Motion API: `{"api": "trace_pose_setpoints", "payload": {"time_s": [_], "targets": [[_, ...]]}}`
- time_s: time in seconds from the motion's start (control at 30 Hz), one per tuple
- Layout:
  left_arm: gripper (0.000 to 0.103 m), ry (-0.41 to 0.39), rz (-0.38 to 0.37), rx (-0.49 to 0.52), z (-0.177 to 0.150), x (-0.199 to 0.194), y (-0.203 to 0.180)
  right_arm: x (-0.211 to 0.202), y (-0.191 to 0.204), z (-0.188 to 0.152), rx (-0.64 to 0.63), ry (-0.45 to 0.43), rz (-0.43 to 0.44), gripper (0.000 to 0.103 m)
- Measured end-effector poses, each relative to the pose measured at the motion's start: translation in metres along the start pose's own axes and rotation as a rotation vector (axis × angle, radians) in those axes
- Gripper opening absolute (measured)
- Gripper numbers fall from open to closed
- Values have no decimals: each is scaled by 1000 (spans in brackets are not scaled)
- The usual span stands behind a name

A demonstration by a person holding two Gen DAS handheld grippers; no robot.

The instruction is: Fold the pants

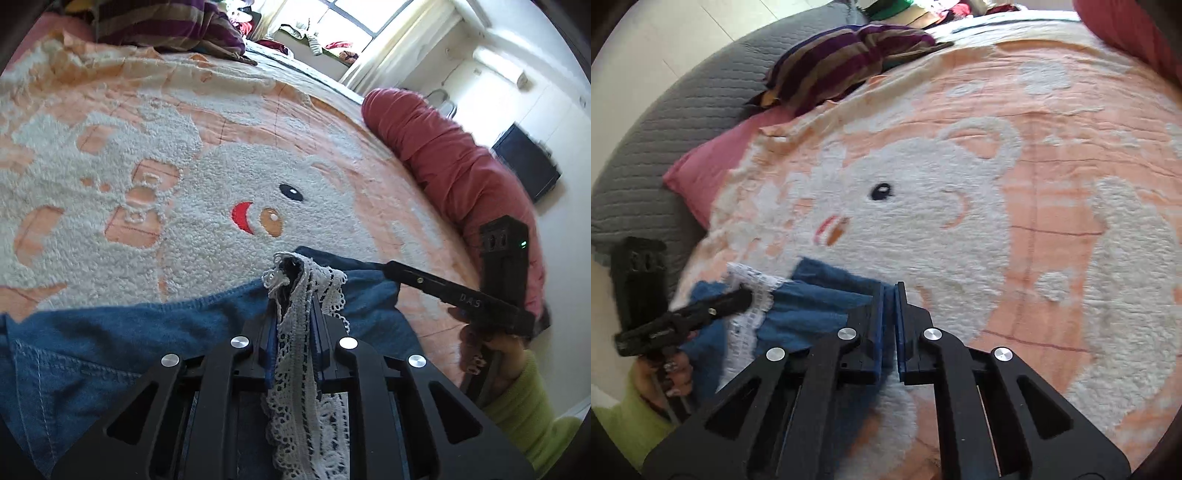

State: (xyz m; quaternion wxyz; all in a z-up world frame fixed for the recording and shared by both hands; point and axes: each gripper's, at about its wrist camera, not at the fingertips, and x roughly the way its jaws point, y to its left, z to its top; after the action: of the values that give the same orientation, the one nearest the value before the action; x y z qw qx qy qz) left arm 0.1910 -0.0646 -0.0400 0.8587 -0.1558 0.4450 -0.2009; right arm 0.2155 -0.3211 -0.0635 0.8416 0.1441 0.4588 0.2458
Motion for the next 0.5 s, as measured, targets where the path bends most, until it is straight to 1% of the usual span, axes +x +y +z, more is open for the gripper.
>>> {"api": "trace_pose_setpoints", "payload": {"time_s": [0.1, 0.17, 0.2, 0.23, 0.27, 0.3, 0.33, 0.4, 0.5], "targets": [[16, 22, 23, -11, 0, 12, 4, 9, -3, -1, -6, 17, -50, 2], [20, 24, 26, -29, 0, 16, 10, 2, 0, -1, -20, -2, -72, 7], [21, 24, 12, -44, 0, 15, 14, -4, 0, -2, -25, -17, -78, 8], [22, 21, 2, -57, -1, 14, 17, -11, 1, -3, -29, -35, -83, 15], [26, 16, -7, -69, -1, 12, 19, -20, 4, -6, -40, -53, -86, 20], [30, 11, -13, -78, -1, 9, 21, -32, 9, -10, -61, -76, -90, 29], [31, 7, -12, -83, -1, 6, 21, -41, 14, -16, -82, -92, -92, 36], [37, -8, -21, -86, -2, -6, 20, -57, 28, -30, -130, -113, -83, 39], [42, -20, -32, -92, -7, -23, 17, -75, 52, -59, -223, -118, -71, 48]]}}
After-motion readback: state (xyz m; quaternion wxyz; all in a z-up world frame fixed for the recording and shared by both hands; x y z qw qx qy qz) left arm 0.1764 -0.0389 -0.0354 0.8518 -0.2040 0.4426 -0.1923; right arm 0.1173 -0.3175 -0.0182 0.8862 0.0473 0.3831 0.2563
